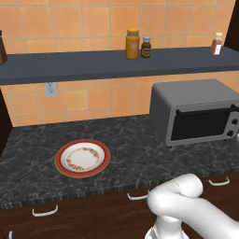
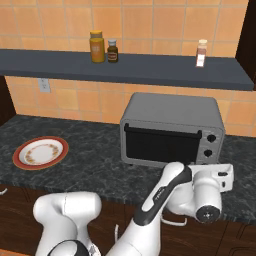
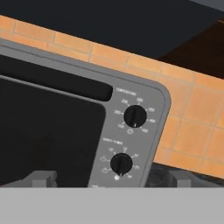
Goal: Pick up the kebab skewer and baguette bread, and place them inside the toaster oven. Close the toaster oven door and start by setting the timer.
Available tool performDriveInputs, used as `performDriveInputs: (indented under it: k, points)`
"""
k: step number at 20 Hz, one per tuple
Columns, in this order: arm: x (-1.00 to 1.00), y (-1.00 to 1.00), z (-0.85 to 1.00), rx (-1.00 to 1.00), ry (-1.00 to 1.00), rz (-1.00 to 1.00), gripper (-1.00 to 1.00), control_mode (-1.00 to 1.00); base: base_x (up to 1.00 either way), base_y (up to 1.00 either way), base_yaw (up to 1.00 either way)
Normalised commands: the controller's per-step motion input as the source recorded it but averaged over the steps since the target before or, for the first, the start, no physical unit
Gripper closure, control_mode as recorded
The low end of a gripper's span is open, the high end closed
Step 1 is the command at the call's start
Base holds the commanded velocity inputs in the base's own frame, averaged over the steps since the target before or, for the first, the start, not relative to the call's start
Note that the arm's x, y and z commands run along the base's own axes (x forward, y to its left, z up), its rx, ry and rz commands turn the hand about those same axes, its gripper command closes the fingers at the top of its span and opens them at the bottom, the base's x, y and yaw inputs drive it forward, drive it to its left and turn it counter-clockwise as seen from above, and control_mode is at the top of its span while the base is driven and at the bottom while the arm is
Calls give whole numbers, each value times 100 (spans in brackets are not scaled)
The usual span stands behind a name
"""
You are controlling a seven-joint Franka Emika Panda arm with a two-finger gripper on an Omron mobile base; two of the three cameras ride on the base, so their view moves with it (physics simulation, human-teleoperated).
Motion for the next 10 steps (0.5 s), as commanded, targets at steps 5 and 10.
performDriveInputs:
  k: [5, 10]
  points:
    - [15, 1, 0, 1, -4, 1, -100, -100, 0, 0, 0]
    - [24, 0, 0, 1, 0, 4, -100, -100, 0, 0, 0]
